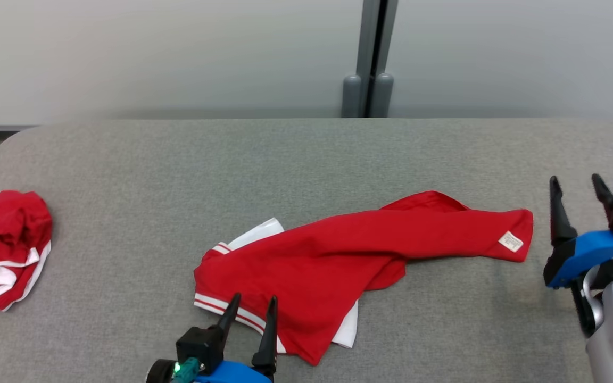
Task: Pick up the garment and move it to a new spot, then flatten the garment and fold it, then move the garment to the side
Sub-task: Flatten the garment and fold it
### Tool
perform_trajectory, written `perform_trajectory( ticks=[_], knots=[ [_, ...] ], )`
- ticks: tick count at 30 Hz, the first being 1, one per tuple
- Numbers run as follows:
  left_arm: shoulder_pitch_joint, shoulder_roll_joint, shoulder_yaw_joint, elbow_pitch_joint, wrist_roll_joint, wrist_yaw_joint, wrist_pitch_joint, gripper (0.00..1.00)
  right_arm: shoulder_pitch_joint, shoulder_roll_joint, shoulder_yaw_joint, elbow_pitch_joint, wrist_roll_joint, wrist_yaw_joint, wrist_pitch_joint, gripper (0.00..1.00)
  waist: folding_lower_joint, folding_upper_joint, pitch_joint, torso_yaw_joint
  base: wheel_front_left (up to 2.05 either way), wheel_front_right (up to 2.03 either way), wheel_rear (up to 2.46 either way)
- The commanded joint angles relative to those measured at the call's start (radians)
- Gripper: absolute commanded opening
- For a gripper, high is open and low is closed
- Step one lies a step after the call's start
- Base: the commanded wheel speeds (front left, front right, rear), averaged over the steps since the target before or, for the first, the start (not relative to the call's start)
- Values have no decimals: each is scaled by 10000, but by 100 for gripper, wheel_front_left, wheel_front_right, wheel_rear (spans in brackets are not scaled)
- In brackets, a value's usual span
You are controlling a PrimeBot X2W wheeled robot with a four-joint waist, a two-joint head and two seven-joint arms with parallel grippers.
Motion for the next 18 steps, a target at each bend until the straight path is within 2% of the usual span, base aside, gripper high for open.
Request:
perform_trajectory(
  ticks=[1, 7, 11, 18],
  knots=[
    [-53, 3, -40, 31, -56, -34, -27, 100, 126, 12, 50, -162, 78, 1, -5, 100, -1, -1, -78, -89, 0, 0, 0],
    [124, 8, -696, 655, -241, -389, -27, 100, 1601, 620, 587, -1702, 636, 1, -4, 100, -1, -1, -163, -282, 0, 0, 0],
    [196, 3, -1130, 1083, -339, -498, -27, 100, 2381, 954, 906, -2006, 857, 1, -4, 100, -1, -1, -214, -290, 0, 0, 0],
    [95, 2, -1019, 1654, -588, 327, -27, 100, 2841, 1209, 1156, -2046, 1013, 1, -4, 100, -1, -1, -211, -327, 0, 0, 0]
  ],
)
